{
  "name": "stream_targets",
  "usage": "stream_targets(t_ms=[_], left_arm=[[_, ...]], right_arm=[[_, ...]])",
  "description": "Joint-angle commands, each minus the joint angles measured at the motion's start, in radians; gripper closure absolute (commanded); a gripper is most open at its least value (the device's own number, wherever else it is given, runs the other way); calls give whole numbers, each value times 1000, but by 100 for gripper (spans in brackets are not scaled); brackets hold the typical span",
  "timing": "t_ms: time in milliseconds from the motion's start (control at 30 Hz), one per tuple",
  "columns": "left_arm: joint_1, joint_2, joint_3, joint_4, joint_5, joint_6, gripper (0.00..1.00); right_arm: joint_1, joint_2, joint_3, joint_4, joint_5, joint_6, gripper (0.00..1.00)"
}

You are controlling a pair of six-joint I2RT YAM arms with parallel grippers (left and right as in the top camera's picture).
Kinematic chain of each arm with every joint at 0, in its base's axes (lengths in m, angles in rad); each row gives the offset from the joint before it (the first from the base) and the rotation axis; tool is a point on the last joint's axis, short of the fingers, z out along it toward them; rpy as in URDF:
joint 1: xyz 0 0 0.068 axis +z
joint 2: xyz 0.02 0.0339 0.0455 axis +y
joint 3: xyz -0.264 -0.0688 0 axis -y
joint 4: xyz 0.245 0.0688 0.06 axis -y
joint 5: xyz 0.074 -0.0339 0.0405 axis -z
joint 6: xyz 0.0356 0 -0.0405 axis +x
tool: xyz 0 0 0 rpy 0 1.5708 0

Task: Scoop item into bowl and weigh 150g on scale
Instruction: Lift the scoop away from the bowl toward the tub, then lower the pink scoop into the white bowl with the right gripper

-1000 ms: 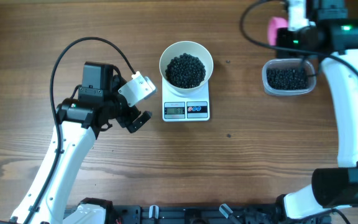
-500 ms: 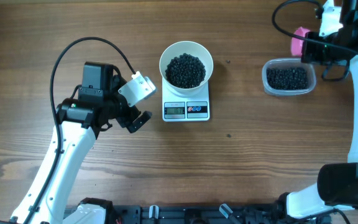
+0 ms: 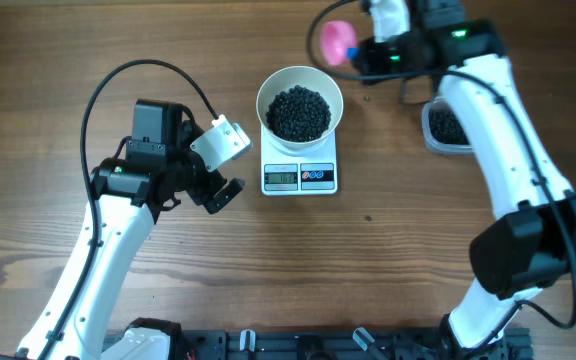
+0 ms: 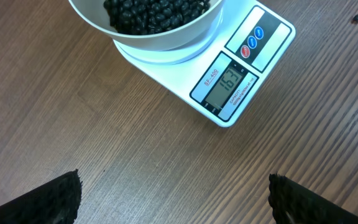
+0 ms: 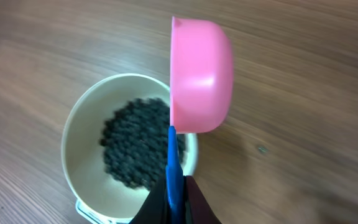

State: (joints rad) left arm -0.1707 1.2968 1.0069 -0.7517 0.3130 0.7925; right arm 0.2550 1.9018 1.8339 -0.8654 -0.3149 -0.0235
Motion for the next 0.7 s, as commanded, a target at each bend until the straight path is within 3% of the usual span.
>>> stream_targets(t_ms=[0,267,467,667], left_arm=[[5,1,-8,2,19,16,0],[5,1,-8,2,19,16,0],[5,1,-8,2,19,16,0],[5,1,-8,2,19,16,0]], right_arm=[[85,-7,39,93,34,159,96],[264,51,31,67,249,128,96],[269,79,25,-32,409,130,96],[275,86,25,-103,423,127,96]])
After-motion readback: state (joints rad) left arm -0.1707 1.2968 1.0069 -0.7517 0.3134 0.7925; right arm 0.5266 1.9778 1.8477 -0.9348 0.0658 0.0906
